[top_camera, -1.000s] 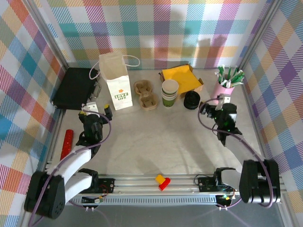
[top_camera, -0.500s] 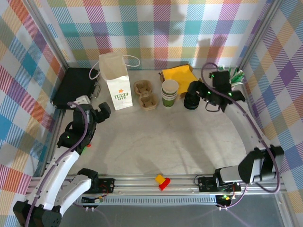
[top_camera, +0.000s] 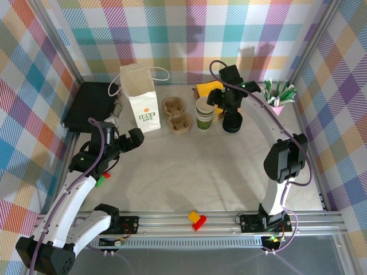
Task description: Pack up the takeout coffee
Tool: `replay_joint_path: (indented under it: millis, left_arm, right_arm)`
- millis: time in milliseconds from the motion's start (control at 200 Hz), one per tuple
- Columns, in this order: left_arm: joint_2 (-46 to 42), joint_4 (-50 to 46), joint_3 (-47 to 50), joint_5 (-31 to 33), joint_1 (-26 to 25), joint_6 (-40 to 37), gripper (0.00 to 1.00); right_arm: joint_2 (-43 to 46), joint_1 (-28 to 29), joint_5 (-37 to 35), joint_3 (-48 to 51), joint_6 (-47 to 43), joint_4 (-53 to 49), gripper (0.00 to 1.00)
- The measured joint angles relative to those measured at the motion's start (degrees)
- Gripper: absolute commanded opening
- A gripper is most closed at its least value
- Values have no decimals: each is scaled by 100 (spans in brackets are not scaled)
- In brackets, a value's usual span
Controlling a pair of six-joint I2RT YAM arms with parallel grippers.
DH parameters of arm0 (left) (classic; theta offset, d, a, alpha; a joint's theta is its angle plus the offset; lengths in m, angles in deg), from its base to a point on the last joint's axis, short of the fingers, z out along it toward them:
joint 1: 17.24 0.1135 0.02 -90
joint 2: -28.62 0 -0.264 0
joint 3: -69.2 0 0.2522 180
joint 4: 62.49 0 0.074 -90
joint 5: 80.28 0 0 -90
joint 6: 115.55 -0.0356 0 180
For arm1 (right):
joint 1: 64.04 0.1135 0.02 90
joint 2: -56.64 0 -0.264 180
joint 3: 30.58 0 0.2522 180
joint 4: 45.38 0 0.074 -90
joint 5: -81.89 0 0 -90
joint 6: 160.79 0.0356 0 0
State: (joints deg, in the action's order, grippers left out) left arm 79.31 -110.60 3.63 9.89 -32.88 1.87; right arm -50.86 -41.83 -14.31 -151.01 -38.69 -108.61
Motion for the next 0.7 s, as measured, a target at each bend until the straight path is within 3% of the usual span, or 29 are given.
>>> replay_joint_path:
  millis: [355, 700]
  left_arm:
    - [111, -4, -20, -120, 0, -24, 99]
    - [111, -2, -20, -116, 0, -24, 99]
  right_arm:
    - [-588, 0, -74, -509, 2, -186, 48]
    - [-922, 37, -68, -754, -125, -260, 28]
